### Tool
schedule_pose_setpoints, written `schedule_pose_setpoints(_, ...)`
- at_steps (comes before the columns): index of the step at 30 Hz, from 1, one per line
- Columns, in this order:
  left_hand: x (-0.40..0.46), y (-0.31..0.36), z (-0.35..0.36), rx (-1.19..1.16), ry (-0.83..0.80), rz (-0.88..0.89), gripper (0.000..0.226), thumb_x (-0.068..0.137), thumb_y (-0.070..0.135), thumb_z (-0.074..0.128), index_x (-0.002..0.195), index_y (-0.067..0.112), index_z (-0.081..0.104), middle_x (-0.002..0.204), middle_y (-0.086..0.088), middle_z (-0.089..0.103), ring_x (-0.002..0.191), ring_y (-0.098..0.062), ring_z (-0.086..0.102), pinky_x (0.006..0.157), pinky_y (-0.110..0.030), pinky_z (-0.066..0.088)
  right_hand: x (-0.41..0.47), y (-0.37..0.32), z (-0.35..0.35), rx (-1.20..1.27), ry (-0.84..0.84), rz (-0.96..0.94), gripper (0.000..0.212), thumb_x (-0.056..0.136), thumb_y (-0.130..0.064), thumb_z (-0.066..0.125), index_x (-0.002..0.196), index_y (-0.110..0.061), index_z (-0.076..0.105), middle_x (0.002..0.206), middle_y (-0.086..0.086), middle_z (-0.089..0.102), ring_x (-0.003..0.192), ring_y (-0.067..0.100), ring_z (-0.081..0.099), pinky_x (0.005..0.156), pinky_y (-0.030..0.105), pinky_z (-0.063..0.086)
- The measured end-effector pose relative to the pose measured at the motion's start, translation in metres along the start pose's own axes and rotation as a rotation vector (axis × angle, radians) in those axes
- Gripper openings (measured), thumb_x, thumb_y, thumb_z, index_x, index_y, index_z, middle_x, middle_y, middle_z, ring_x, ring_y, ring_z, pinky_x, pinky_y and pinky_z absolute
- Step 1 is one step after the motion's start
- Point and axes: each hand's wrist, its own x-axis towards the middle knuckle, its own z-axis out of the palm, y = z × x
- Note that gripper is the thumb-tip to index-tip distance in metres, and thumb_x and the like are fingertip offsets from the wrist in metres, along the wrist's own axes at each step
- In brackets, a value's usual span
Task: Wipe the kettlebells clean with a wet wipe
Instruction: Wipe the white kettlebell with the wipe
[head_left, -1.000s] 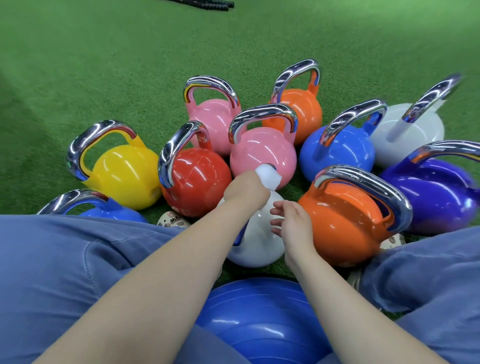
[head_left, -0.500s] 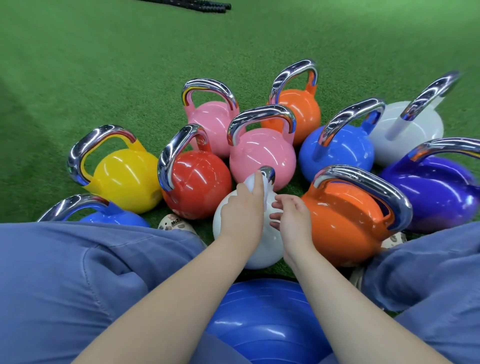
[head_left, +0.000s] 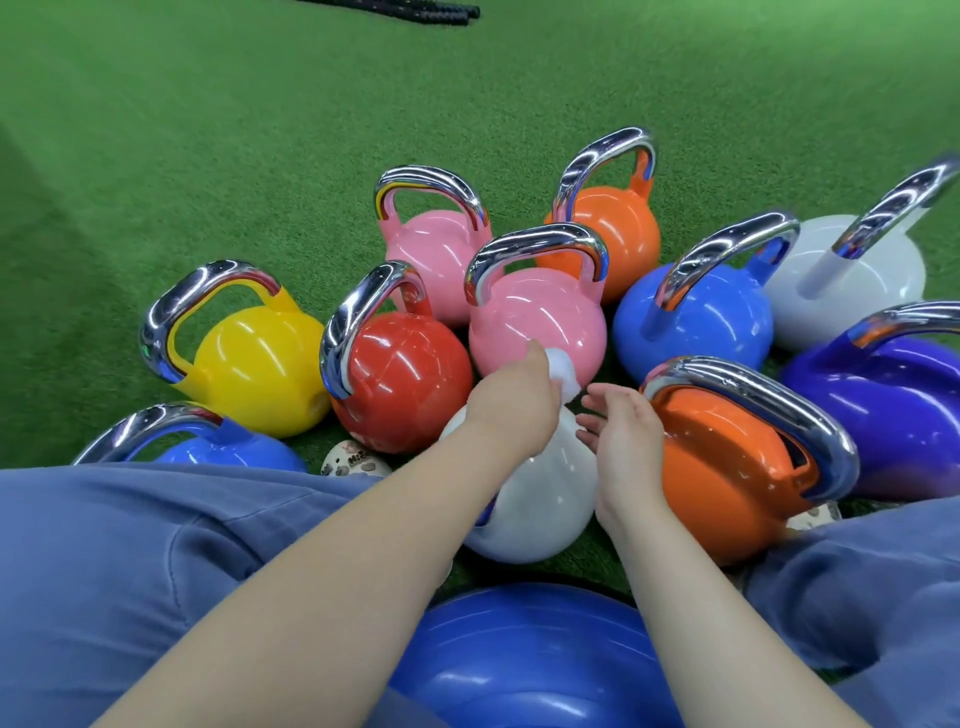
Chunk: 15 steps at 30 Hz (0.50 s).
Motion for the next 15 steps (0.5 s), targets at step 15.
schedule_pose_setpoints(15, -0.015, -0.025, -0.001, -1.195, -0.322, -0.090, 0.036, 0.098, 0.034, 0.035, 0.103, 0.010, 0.060, 0.085, -0.007, 0.068, 0.070, -0.015, 0.065, 0.060, -0.024, 0.053, -0.001, -0.009, 0.017, -0.509, -0.243, -0.354, 0.025, 0.094, -0.012, 0.045, 0.104, -0.015, 0.068, 0.106, -0.004, 0.063, 0.104, 0.013, 0.053, 0.091, 0.024, 0.038)
